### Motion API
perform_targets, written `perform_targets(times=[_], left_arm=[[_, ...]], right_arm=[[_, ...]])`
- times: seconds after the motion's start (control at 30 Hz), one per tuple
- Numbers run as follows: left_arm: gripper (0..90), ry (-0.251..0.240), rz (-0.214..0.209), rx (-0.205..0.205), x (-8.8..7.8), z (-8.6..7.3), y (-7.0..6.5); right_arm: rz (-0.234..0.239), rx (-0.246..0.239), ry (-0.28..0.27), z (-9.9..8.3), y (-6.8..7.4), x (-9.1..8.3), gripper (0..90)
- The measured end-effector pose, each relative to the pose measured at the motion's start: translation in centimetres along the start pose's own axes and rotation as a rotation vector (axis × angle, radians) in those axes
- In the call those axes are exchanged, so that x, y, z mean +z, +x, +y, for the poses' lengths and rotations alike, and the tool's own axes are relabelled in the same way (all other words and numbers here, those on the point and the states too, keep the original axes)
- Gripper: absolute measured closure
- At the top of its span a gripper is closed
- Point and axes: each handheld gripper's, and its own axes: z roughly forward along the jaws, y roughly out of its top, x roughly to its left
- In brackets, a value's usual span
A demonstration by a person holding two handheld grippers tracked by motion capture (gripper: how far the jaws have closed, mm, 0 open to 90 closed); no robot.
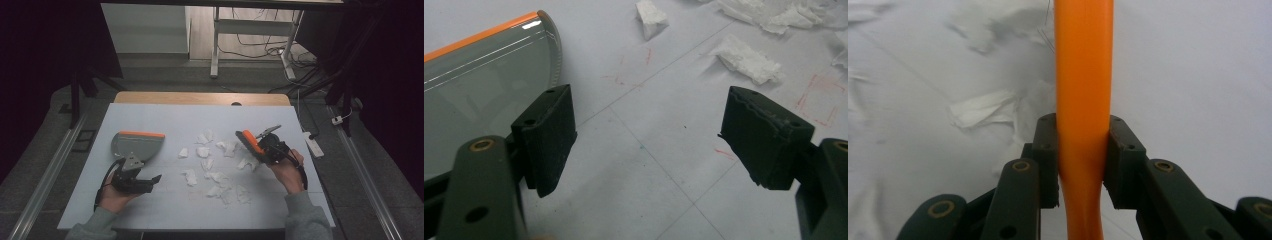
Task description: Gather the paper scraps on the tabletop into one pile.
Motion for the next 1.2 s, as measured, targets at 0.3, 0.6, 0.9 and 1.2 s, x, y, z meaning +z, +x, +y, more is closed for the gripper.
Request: perform_targets(times=[0.3, 0.6, 0.9, 1.2], left_arm=[[23.2, 0.002, -0.003, 0.002, -0.1, -0.1, 0.0], [23.2, 0.003, -0.004, 0.008, 0.1, 0.3, 0.1], [23.2, 0.002, -0.018, 0.004, 0.2, 0.2, 0.2], [23.3, 0.002, -0.021, 0.003, 0.2, 0.1, 0.3]], right_arm=[[0.198, 0.052, -0.165, 0.8, 0.8, -1.6, 71.1], [0.074, 0.054, -0.170, 1.2, -1.4, -2.0, 71.1], [0.039, -0.111, -0.003, 7.2, -2.2, 1.9, 71.1], [0.071, -0.186, 0.073, 8.5, -0.8, 3.8, 71.1]])
